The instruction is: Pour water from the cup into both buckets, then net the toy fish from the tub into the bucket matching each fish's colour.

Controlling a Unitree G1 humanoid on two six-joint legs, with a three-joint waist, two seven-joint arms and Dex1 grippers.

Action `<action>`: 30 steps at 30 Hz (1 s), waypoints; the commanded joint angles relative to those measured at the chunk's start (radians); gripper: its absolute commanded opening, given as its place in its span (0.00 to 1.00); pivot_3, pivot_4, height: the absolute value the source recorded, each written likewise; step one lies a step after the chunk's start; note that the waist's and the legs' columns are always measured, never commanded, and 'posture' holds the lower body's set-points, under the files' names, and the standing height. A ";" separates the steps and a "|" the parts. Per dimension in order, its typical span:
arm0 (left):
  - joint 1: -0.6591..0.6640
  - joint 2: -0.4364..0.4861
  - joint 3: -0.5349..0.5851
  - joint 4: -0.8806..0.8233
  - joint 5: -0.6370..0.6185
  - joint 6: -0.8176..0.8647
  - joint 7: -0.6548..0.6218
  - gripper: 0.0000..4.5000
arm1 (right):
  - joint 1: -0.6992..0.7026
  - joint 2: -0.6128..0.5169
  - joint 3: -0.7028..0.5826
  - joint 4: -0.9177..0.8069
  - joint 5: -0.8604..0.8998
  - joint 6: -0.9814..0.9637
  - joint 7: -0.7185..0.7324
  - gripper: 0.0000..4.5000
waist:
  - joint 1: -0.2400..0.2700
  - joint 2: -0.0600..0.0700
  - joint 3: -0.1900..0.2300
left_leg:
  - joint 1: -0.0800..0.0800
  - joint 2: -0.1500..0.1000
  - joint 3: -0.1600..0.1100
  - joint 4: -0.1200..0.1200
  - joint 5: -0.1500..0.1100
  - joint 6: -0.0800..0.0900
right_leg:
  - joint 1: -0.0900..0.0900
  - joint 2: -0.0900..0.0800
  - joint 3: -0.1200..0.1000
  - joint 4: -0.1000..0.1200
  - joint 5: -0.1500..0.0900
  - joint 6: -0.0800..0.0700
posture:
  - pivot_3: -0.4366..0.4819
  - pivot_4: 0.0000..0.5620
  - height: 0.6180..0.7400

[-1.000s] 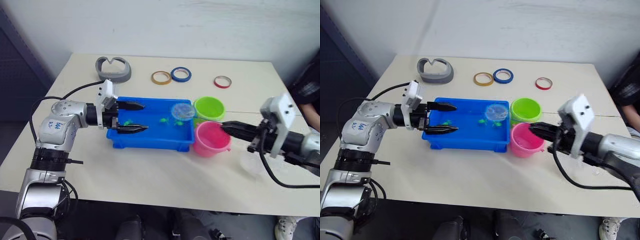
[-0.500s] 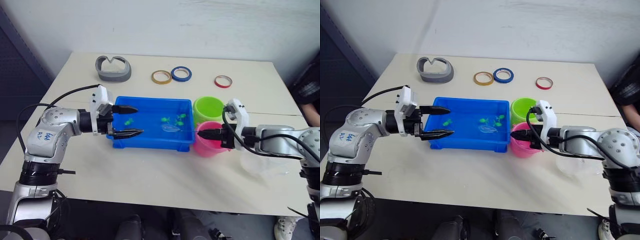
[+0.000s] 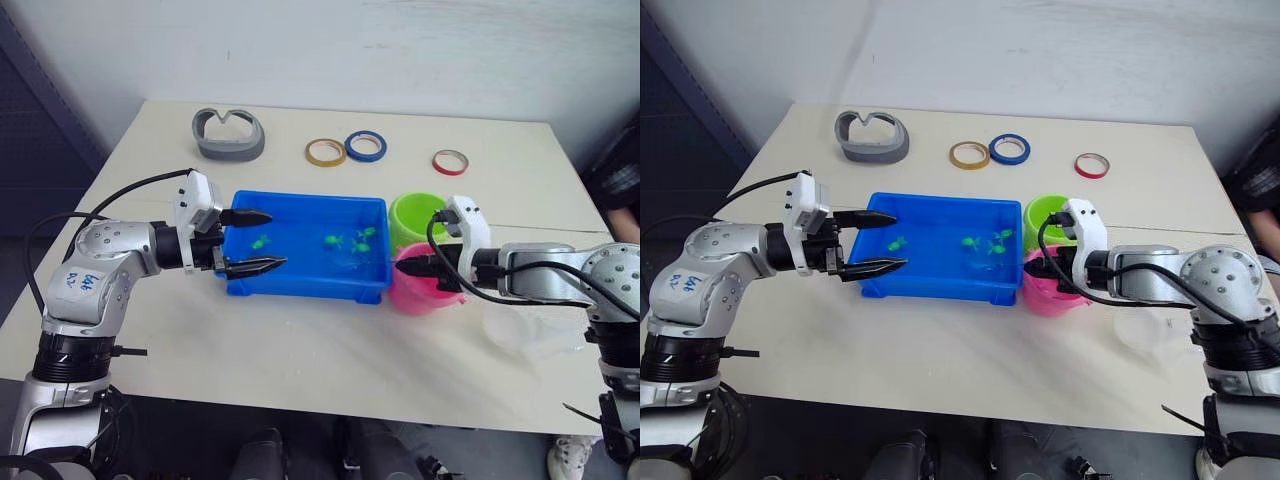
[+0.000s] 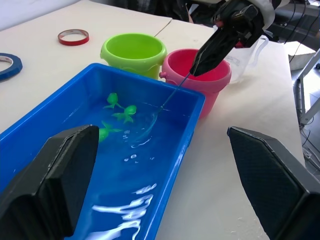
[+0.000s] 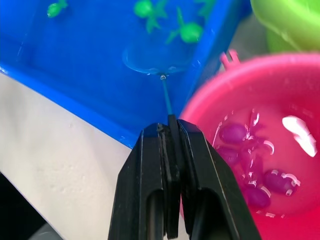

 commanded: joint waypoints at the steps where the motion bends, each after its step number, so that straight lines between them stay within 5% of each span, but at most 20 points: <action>1: -0.028 0.001 0.011 -0.007 -0.014 -0.017 -0.005 1.00 | 0.020 -0.023 -0.031 -0.104 -0.101 -0.016 0.082 0.00 | 0.000 0.000 0.000 | 0.000 0.000 -0.001 0.000 0.000 0.000 | 0.000 0.000 0.000 -0.002 0.000 0.000 | 0.48 0.27 1.00; 6: -0.059 -0.009 -0.007 0.020 -0.007 -0.030 -0.019 1.00 | 0.048 -0.032 -0.023 -0.182 -0.278 -0.062 0.199 0.00 | 0.000 0.000 0.000 | 0.000 0.000 -0.001 0.000 0.000 0.001 | 0.001 0.000 -0.001 -0.005 0.000 0.001 | 0.48 0.27 1.00; 18: -0.109 -0.020 -0.029 0.083 0.009 -0.063 -0.041 1.00 | 0.107 0.026 -0.102 -0.027 0.196 -0.040 -0.153 0.00 | -0.001 0.000 0.000 | -0.001 0.000 -0.002 0.000 0.000 0.001 | 0.001 -0.001 -0.002 -0.005 0.001 0.001 | 0.48 0.27 1.00; 30: -0.078 -0.014 -0.008 0.057 -0.001 -0.061 -0.020 1.00 | 0.012 0.083 -0.050 -0.057 -0.207 -0.083 -0.051 0.00 | 0.000 0.000 0.000 | -0.001 0.000 -0.002 0.000 0.000 0.001 | 0.001 -0.001 -0.002 -0.006 0.001 0.001 | 0.48 0.27 1.00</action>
